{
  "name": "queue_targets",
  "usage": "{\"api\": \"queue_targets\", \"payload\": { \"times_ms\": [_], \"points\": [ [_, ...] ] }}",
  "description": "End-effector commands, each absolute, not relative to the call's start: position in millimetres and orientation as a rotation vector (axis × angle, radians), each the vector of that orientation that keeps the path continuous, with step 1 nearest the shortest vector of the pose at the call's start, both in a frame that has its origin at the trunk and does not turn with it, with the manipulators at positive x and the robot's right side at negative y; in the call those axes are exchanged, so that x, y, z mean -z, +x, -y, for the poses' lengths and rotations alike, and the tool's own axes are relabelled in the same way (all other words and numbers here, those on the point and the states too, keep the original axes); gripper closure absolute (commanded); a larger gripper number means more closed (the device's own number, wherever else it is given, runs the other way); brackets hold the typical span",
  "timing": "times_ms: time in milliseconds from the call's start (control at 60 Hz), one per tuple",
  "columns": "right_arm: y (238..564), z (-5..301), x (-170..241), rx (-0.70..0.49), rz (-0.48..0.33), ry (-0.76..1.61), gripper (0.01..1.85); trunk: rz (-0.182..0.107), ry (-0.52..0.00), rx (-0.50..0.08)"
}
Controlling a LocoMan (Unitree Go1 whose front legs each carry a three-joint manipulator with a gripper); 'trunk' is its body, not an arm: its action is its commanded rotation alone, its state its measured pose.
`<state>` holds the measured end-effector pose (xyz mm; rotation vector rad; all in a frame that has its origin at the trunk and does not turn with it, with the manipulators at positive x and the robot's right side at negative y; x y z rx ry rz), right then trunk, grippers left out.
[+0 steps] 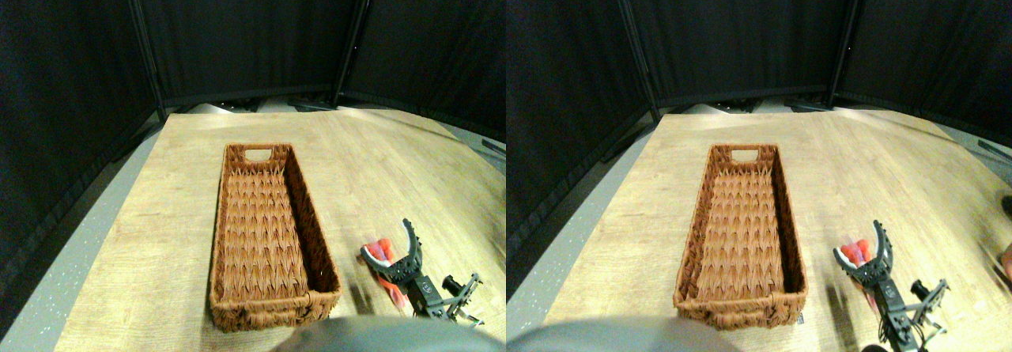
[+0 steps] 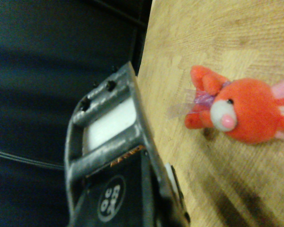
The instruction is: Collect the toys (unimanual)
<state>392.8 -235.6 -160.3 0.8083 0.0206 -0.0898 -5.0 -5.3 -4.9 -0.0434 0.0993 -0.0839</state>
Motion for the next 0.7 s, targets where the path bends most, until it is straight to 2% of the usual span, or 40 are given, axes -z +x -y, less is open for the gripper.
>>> {"api": "queue_targets", "payload": {
  "times_ms": [17, 133, 300, 533, 700],
  "points": [
    [391.0, 234.8, 147.7, 0.076, -0.017, 0.814, 1.11, -0.124, -0.099, 0.057],
    [391.2, 232.0, 149.4, 0.054, -0.051, 0.835, 1.14, -0.12, -0.129, 0.003],
    [388.2, 219.0, 152.3, 0.113, -0.099, 0.863, 1.07, -0.119, -0.169, -0.058],
    [395.6, 212.4, 154.9, 0.137, -0.135, 0.976, 1.02, -0.125, -0.186, -0.077],
    [405.7, 221.3, 167.0, 0.117, -0.191, 1.028, 1.02, -0.129, -0.187, -0.073]
  ]
}}
